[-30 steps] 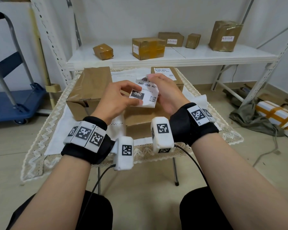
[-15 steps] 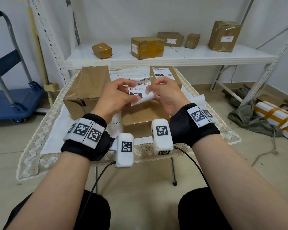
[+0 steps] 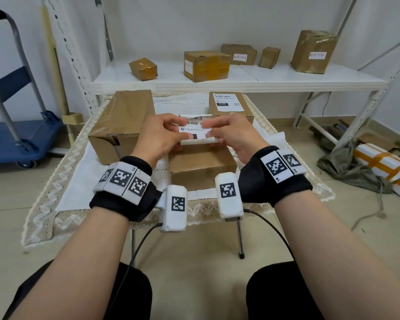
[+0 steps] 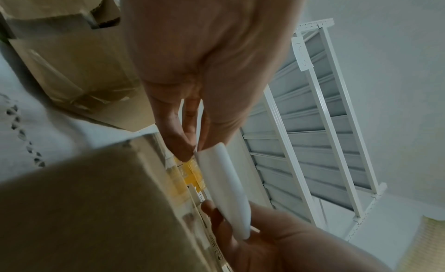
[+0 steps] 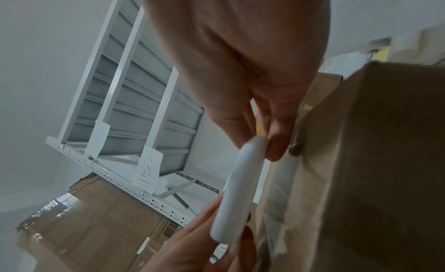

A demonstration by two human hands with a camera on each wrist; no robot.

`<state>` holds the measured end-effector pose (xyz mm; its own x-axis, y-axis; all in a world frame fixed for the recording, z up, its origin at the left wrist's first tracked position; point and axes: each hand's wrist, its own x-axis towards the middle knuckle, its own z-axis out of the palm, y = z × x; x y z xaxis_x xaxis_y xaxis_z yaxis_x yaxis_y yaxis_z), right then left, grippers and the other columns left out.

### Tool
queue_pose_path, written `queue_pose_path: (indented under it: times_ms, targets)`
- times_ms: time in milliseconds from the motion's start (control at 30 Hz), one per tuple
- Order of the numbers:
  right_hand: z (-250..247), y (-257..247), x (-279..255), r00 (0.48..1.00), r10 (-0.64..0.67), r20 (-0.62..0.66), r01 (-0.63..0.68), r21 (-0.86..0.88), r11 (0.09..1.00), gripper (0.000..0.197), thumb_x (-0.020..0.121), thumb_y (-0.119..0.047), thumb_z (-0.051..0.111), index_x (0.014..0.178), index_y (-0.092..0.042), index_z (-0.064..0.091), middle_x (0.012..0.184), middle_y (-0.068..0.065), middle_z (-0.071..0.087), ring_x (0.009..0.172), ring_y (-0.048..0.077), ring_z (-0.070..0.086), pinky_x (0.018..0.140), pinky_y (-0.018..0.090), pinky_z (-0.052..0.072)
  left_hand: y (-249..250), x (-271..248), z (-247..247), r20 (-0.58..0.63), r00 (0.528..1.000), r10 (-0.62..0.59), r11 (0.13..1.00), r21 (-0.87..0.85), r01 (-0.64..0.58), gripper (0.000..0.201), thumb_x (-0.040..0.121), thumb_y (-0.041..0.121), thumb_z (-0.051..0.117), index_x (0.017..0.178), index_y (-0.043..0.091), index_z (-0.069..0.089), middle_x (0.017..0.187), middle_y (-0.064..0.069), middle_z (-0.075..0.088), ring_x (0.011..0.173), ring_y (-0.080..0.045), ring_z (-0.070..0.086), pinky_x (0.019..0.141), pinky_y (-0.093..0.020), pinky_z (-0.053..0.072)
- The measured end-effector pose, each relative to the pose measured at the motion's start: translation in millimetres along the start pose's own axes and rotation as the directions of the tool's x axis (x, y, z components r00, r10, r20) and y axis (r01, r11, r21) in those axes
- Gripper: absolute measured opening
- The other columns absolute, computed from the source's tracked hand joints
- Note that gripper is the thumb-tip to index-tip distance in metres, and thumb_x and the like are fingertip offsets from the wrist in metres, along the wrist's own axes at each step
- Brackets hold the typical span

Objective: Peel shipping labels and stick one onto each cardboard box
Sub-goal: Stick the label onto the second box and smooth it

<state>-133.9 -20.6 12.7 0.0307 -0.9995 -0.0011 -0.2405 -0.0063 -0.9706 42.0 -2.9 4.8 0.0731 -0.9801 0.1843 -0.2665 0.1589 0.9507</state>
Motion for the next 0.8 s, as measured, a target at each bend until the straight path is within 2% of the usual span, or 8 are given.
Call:
queue_pose_path:
  times_ms: [133,233,300,433,467,633,733,800]
  targets:
    - [1.9,3.5,3.1,1.000,0.000,-0.024,-0.002,-0.077,0.997,0.024,0.082,0.005,0.074,0.084,-0.019,0.078,0.112,0.002,0.071,0.115,0.022,0.063,0.099,0.033,0.053,-2.3,0.6,-1.9,-0.003,1.000,-0.002,1.000,0.020,0.003,0.039,0.075,-0.002,0.085,0.112,0.005,0.073,0.078,-0.001,0.053,0.081,-0.021,0.060,0.073,-0.027,0.062]
    - [3.0,4.5,4.4,0.999,0.007,-0.041,-0.011,-0.115,0.993,0.025,0.078,0.004,0.077,0.081,-0.021,0.078,0.108,0.004,0.074,0.112,0.023,0.064,0.102,0.036,0.053,-3.1,-0.3,-1.6,-0.001,1.000,-0.016,0.999,0.041,0.016,0.042,0.073,-0.004,0.086,0.112,0.007,0.073,0.081,0.001,0.055,0.073,-0.013,0.060,0.060,-0.010,0.053]
    - [3.5,3.4,3.5,0.999,0.011,-0.036,-0.016,-0.137,0.990,0.025,0.077,0.005,0.077,0.080,-0.020,0.079,0.107,0.006,0.074,0.111,0.023,0.064,0.099,0.033,0.053,-3.0,-0.4,-1.1,-0.001,0.999,-0.034,0.999,0.042,0.034,0.042,0.073,-0.005,0.086,0.111,0.007,0.073,0.083,0.000,0.055,0.074,-0.013,0.060,0.058,-0.008,0.052]
    - [2.9,-0.3,0.8,1.000,0.008,-0.026,-0.013,-0.190,0.982,0.021,0.079,0.003,0.077,0.085,-0.017,0.080,0.107,0.005,0.074,0.111,0.020,0.063,0.096,0.029,0.052,-3.0,2.0,-0.8,0.009,0.997,-0.079,0.997,0.024,0.078,0.040,0.075,-0.007,0.083,0.113,0.003,0.074,0.086,-0.001,0.058,0.086,-0.022,0.067,0.077,-0.026,0.062]
    - [2.8,-1.0,0.4,1.000,0.006,-0.024,-0.010,-0.205,0.979,0.020,0.080,0.003,0.077,0.087,-0.016,0.080,0.107,0.005,0.074,0.111,0.019,0.062,0.094,0.027,0.051,-3.2,2.6,-0.7,0.013,0.996,-0.084,0.996,0.021,0.084,0.039,0.077,-0.007,0.083,0.113,0.002,0.074,0.087,-0.002,0.059,0.086,-0.023,0.068,0.077,-0.027,0.062]
    - [3.0,-3.2,-2.1,1.000,-0.022,-0.013,0.017,-0.281,0.960,0.017,0.084,-0.001,0.075,0.093,-0.014,0.081,0.110,0.005,0.074,0.104,0.013,0.062,0.086,0.020,0.048,-5.9,2.8,2.0,0.000,0.995,-0.100,0.994,0.038,0.100,0.028,0.084,-0.006,0.077,0.111,-0.001,0.073,0.090,-0.001,0.063,0.070,-0.014,0.064,0.056,-0.013,0.055]
    - [2.4,-4.8,-4.2,1.000,-0.024,-0.005,0.022,-0.300,0.954,0.016,0.088,0.000,0.071,0.095,-0.010,0.081,0.109,0.006,0.073,0.076,0.004,0.061,0.059,0.008,0.045,-8.6,4.2,4.2,-0.037,0.997,-0.074,0.992,0.100,0.077,0.025,0.083,-0.001,0.080,0.107,0.003,0.075,0.093,-0.003,0.068,0.066,-0.014,0.066,0.060,-0.016,0.056]
    - [2.1,-5.5,-4.7,1.000,-0.031,-0.006,0.027,-0.313,0.949,0.015,0.088,0.000,0.071,0.094,-0.010,0.081,0.112,0.007,0.072,0.073,0.003,0.059,0.051,0.005,0.043,-9.5,4.9,5.5,-0.053,0.997,-0.057,0.987,0.149,0.064,0.025,0.080,0.002,0.083,0.104,0.006,0.077,0.096,-0.006,0.071,0.064,-0.015,0.067,0.065,-0.021,0.057]
